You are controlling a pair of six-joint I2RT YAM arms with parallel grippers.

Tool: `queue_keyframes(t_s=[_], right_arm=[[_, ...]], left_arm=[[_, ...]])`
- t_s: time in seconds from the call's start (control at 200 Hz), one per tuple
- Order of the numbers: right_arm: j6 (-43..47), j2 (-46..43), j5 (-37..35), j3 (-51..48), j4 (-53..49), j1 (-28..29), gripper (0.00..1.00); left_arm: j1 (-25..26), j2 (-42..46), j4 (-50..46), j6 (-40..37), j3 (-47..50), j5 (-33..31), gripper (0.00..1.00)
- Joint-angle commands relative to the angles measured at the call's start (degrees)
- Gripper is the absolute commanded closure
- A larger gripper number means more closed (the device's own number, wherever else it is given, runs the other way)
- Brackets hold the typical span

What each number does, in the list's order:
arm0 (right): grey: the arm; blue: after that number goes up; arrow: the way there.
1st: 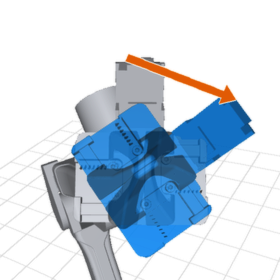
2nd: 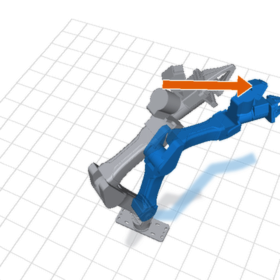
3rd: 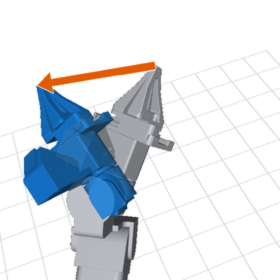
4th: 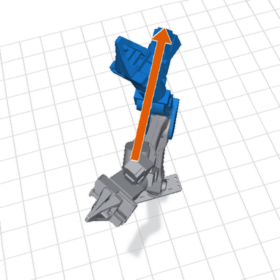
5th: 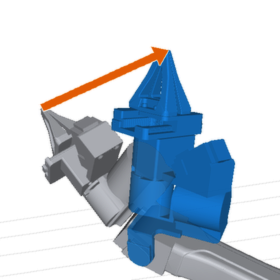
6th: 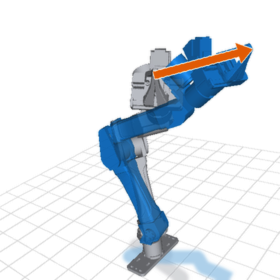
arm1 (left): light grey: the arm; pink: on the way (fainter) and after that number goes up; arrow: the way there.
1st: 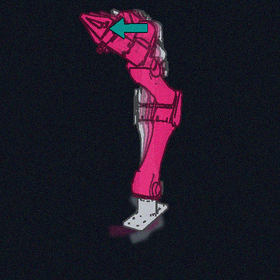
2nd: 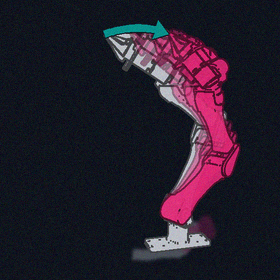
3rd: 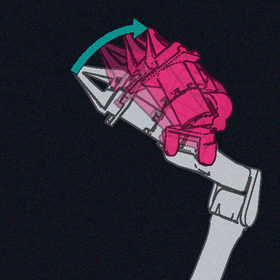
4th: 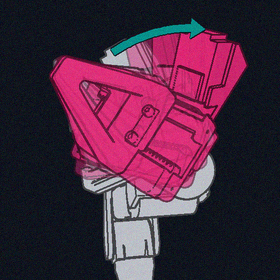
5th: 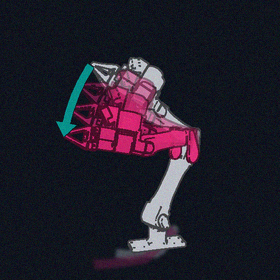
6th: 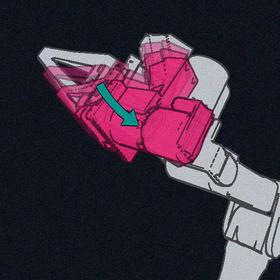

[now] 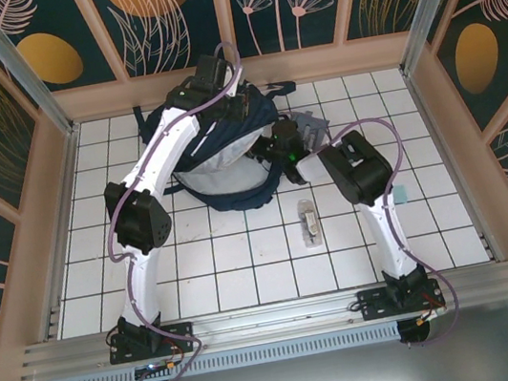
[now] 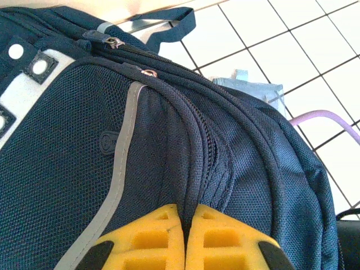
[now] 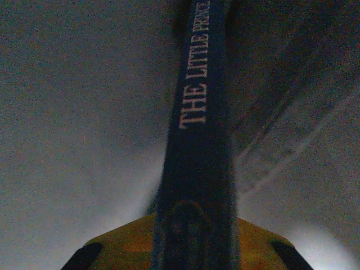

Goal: Pack books, pencil case, and school supplies into a backpack

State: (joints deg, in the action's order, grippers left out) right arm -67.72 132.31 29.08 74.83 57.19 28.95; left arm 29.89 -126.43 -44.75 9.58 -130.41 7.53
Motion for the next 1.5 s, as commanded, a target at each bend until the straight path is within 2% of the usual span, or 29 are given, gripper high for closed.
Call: queue_keyframes(t_s=[0.0, 0.125, 0.175, 0.22, 0.33, 0.43, 0.45, 0.691, 0.916, 1.151, 1.271, 1.421, 1.496], right_arm=[[-0.4, 1.7, -6.1, 6.4, 2.2, 1.0, 1.0], [-8.5, 3.5, -11.0, 6.7, -0.1, 0.9, 0.98], [-10.5, 3.2, -11.6, 5.7, 1.0, 0.9, 0.93], [-11.9, 2.4, -11.9, 5.0, 0.2, 1.1, 0.81], [-13.5, -0.8, -11.0, 3.1, -3.9, 1.2, 0.35], [-13.1, -5.5, -11.1, 0.0, -10.5, 1.1, 0.05], [-12.9, -6.4, -10.9, -0.6, -12.1, 1.1, 0.01], [-11.7, -17.6, -10.0, -9.6, -26.1, 1.0, 0.01], [-10.2, -31.7, -13.8, -24.7, -29.1, 0.8, 0.01], [-0.2, -36.2, -14.0, -22.3, -40.5, 0.8, 0.03], [2.6, -37.1, -16.4, -22.5, -41.3, 0.8, 0.13], [3.9, -32.2, -13.0, -19.8, -39.0, 0.8, 0.34], [4.2, -30.2, -12.6, -18.3, -40.7, 1.0, 0.35]], left_arm=[[0.2, 5.6, 5.2, 2.2, 0.4, 3.7, 1.0], [0.2, 6.4, 6.6, 2.7, 2.3, 2.6, 1.0], [0.2, 6.6, 7.1, 3.0, 3.1, 2.1, 1.0], [0.3, 6.9, 7.8, 3.3, 3.8, 1.9, 1.0], [0.3, 7.3, 9.4, 4.0, 5.1, 1.2, 1.0], [0.2, 7.6, 10.7, 4.2, 5.7, 0.1, 1.0], [0.2, 7.6, 10.8, 4.2, 5.6, -0.1, 1.0], [0.1, 7.2, 12.4, 3.6, 5.2, -2.2, 1.0], [0.1, 7.0, 14.3, 4.0, 7.7, -2.1, 1.0], [0.2, 7.1, 15.3, 4.7, 9.0, -0.4, 1.0], [0.1, 7.7, 16.3, 6.0, 10.6, 2.2, 1.0], [0.2, 9.7, 18.8, 8.0, 14.5, 5.0, 1.0], [0.2, 10.7, 19.4, 8.2, 16.2, 5.0, 1.0]])
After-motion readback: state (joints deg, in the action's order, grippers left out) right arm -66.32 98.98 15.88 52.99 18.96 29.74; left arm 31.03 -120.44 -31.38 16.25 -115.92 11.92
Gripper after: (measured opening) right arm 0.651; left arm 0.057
